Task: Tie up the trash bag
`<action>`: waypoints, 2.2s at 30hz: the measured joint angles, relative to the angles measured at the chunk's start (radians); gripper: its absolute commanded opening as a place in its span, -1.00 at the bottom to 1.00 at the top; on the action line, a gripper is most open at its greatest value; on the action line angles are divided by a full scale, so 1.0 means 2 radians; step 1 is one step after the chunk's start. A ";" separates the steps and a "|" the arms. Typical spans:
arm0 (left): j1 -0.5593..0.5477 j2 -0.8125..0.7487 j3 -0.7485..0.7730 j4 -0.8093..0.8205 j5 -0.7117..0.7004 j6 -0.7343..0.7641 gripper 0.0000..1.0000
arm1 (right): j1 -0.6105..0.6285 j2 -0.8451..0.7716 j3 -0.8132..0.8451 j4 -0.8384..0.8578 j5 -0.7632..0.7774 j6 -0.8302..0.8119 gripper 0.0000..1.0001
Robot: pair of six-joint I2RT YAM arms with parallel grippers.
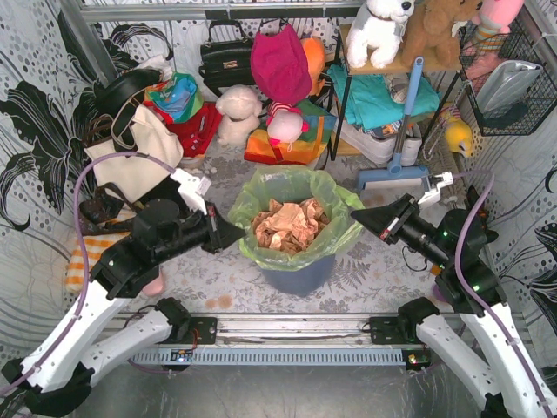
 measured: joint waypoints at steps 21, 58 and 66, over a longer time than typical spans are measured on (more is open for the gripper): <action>0.000 -0.153 -0.132 0.061 0.076 -0.118 -0.97 | 0.000 -0.051 -0.073 -0.098 0.009 0.019 -0.93; 0.000 -0.150 -0.175 0.072 0.089 -0.136 -0.99 | -0.180 -0.147 -0.002 -0.277 -0.085 0.086 0.02; 0.000 -0.142 -0.178 0.076 0.094 -0.136 -0.99 | -0.380 -0.209 -0.020 -0.302 -0.266 0.087 0.02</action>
